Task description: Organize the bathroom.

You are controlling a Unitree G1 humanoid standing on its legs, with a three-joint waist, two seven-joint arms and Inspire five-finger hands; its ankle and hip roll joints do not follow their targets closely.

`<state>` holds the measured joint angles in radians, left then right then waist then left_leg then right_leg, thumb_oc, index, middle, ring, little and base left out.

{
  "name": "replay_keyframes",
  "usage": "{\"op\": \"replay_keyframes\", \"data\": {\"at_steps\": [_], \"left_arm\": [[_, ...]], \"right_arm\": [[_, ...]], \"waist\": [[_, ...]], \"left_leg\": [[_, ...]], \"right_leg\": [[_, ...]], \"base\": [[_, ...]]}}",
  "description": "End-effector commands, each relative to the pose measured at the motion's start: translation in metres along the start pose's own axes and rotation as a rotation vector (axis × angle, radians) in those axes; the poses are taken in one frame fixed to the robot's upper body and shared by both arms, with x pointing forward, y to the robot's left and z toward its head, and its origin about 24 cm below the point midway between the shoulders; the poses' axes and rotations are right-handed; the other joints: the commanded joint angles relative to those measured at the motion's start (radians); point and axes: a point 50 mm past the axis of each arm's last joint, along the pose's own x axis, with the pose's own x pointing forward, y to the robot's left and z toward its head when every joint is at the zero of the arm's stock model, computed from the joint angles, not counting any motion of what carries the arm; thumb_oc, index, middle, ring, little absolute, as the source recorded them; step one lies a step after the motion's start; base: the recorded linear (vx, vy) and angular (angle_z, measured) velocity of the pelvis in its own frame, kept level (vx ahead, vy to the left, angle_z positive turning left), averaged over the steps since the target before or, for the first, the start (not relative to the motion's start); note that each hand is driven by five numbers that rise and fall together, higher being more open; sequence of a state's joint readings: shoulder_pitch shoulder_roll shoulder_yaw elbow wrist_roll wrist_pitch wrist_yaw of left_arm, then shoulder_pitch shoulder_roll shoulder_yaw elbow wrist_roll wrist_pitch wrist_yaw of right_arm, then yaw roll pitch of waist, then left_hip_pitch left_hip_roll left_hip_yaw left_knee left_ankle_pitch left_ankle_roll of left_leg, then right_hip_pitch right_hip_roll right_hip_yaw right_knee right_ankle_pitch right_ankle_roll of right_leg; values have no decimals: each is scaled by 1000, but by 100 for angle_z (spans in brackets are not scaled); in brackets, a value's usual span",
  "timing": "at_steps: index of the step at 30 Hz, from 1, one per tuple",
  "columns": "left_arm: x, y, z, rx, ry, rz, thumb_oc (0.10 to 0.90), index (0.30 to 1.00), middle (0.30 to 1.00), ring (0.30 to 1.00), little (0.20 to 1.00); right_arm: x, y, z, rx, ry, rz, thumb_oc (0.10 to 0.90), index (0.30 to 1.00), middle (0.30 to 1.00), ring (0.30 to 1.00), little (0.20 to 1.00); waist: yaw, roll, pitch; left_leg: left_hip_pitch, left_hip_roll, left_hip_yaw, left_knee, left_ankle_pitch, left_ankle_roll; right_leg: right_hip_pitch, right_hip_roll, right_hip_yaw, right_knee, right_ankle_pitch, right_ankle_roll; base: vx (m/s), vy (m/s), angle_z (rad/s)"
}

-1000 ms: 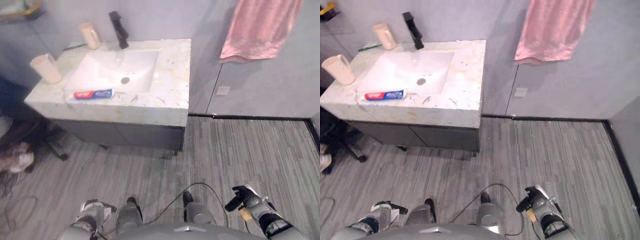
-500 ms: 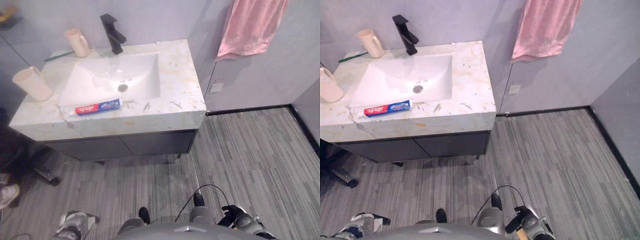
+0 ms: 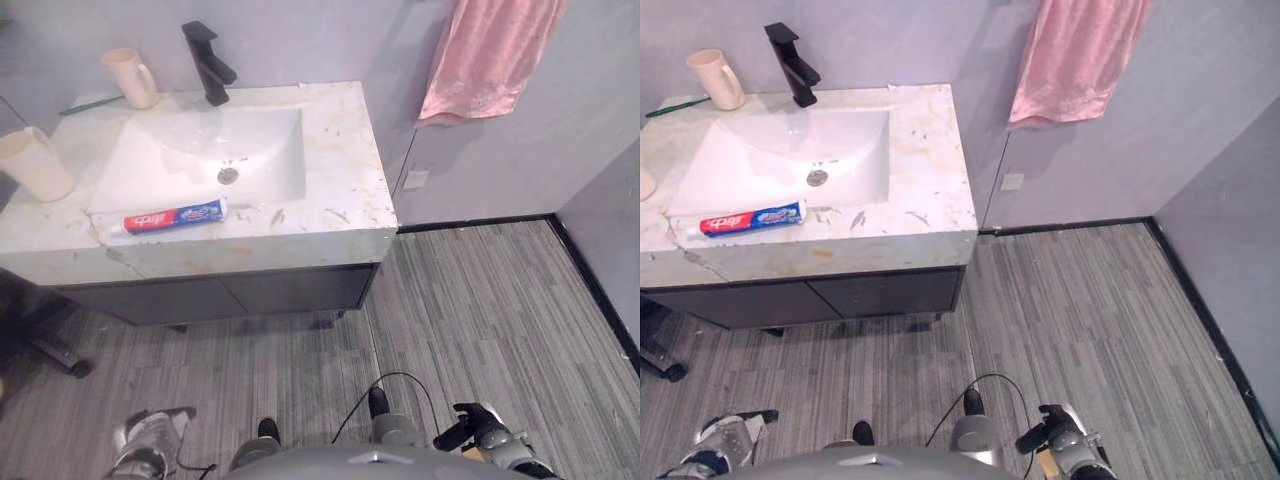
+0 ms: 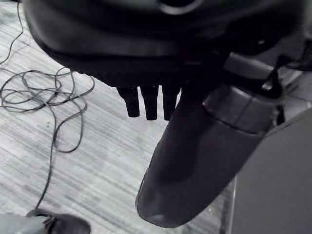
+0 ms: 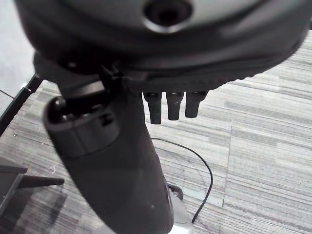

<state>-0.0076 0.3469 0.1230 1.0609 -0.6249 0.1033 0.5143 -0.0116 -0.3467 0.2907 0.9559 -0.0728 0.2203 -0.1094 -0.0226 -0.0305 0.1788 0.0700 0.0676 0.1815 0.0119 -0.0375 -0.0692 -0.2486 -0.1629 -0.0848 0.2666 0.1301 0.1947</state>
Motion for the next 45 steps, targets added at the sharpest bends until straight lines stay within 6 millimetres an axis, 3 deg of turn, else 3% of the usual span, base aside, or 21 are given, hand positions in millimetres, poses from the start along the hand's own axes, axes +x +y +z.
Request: {"op": "replay_keyframes", "data": {"at_steps": [1,3,4,5,7,8,9,11,15,21,26,32,33,35,36,39,40,42,44,45], "left_arm": [[13,53,17,-191,-37,213,800,900,900,900,900],[13,53,14,-204,-36,197,800,900,900,900,900],[12,48,11,-200,-40,177,800,900,900,900,900],[11,42,11,-178,-55,169,800,900,900,900,900],[9,37,15,-188,-51,170,800,900,900,900,900],[9,35,16,-193,-45,183,800,900,900,900,900],[8,31,16,-196,-34,193,800,900,900,900,900],[8,29,14,-210,-14,206,800,900,900,900,900],[10,35,16,-213,-14,224,800,900,900,900,900],[13,53,30,-325,-49,283,800,900,900,900,900],[11,69,43,-532,-85,390,800,900,900,900,900],[-5,90,91,-781,-297,542,800,900,900,900,900],[-26,109,131,-931,-476,646,800,900,900,900,900],[-36,117,145,-980,-555,686,800,900,900,900,900],[-56,128,168,-1038,-673,735,800,900,900,900,900],[-87,140,198,-1060,-846,786,800,900,900,900,900],[-120,146,223,-1041,-1012,817,800,900,900,900,900],[-134,148,232,-1029,-1070,824,800,900,900,900,900],[-176,151,254,-952,-1279,828,800,900,900,900,900],[-186,152,258,-905,-1333,813,800,900,900,900,900]], "right_arm": [[-2,-14,-2,-72,-31,-24,800,900,900,900,900],[-2,-17,-3,-60,-22,-32,800,900,900,900,900],[-1,-23,-4,-74,-14,-43,800,900,900,900,900],[-2,-28,-5,-76,-5,-55,800,900,900,900,900],[-2,-31,-6,-53,4,-79,800,900,900,900,900],[-1,-33,-5,-41,9,-88,800,900,900,900,900],[0,-37,-5,-39,16,-105,800,900,900,900,900],[1,-40,-8,-51,18,-116,800,900,900,900,900],[1,-35,-18,-60,24,-99,800,900,900,900,900],[-1,-24,-22,-88,19,-67,800,900,900,900,900],[-2,-26,-27,-102,34,-72,800,900,900,900,900],[-3,-34,-28,-102,45,-88,800,900,900,900,900],[-3,-34,-32,-112,57,-81,800,900,900,900,900],[-3,-33,-35,-113,65,-76,800,900,900,900,900],[-4,-31,-40,-115,77,-64,800,900,900,900,900],[-4,-25,-46,-118,93,-48,800,900,900,900,900],[-4,-21,-48,-128,102,-35,800,900,900,900,900],[-5,-19,-49,-130,105,-30,800,900,900,900,900],[-5,-14,-49,-143,108,-15,800,900,900,900,900],[-5,-13,-50,-146,110,-12,800,900,900,900,900]], "waist": [[-25,0,21],[-29,-1,21],[-31,-11,10],[-25,-12,12],[-17,-18,15],[-17,-13,13],[-21,2,6],[-21,17,6],[-32,32,-27],[-40,39,-37],[-37,42,-47],[-26,41,-59],[-14,42,-70],[-7,42,-76],[2,42,-86],[14,41,-101],[20,39,-112],[21,39,-115],[25,37,-125],[27,37,-128]], "left_leg": [[-25,13,-42,80,-13,50],[-27,20,-46,138,-24,38],[-58,29,-56,267,-2,19],[-140,42,-88,430,86,-8],[-252,40,-132,558,149,-7],[-254,60,-115,493,142,0],[-208,76,-93,335,131,10],[-177,83,-116,246,160,1],[-71,63,-102,67,88,-2],[-29,66,-79,10,80,-3],[-13,68,-74,-18,87,-7],[-5,75,-73,-32,91,-11],[-1,82,-70,-32,90,-13],[1,85,-70,-33,89,-13],[8,89,-71,-41,92,-15],[17,95,-73,-53,96,-20],[21,99,-75,-58,98,-25],[23,100,-75,-59,98,-27],[27,104,-76,-58,94,-30],[27,105,-75,-57,93,-31]], "right_leg": [[70,-42,-69,-107,-30,-60],[95,-10,-59,-132,-45,-90],[114,0,-62,-162,-49,-122],[151,15,-68,-178,-66,-153],[180,24,-58,-190,-74,-176],[196,31,-52,-196,-84,-176],[202,31,-47,-202,-88,-164],[211,25,-36,-206,-88,-155],[234,-9,-33,-231,-74,-118],[245,-13,-39,-260,-65,-103],[263,-9,-51,-301,-53,-100],[273,-6,-56,-312,-55,-97],[282,-6,-60,-317,-57,-97],[288,-6,-63,-321,-58,-98],[300,-3,-71,-329,-60,-99],[315,0,-81,-337,-64,-102],[324,4,-87,-339,-69,-106],[326,5,-89,-341,-70,-107],[332,6,-93,-341,-75,-108],[334,6,-93,-341,-76,-108]], "base": [[120,-112,-153],[64,-80,-18],[28,-47,16],[32,-41,35],[56,18,35],[145,218,-7],[157,277,-21],[163,285,-25],[141,139,-16],[56,18,4],[12,-3,2],[6,-8,1],[32,-36,3],[49,-45,1],[67,-45,4],[82,-45,6],[74,-44,6],[52,-32,7],[60,-43,9],[48,-34,4]]}}
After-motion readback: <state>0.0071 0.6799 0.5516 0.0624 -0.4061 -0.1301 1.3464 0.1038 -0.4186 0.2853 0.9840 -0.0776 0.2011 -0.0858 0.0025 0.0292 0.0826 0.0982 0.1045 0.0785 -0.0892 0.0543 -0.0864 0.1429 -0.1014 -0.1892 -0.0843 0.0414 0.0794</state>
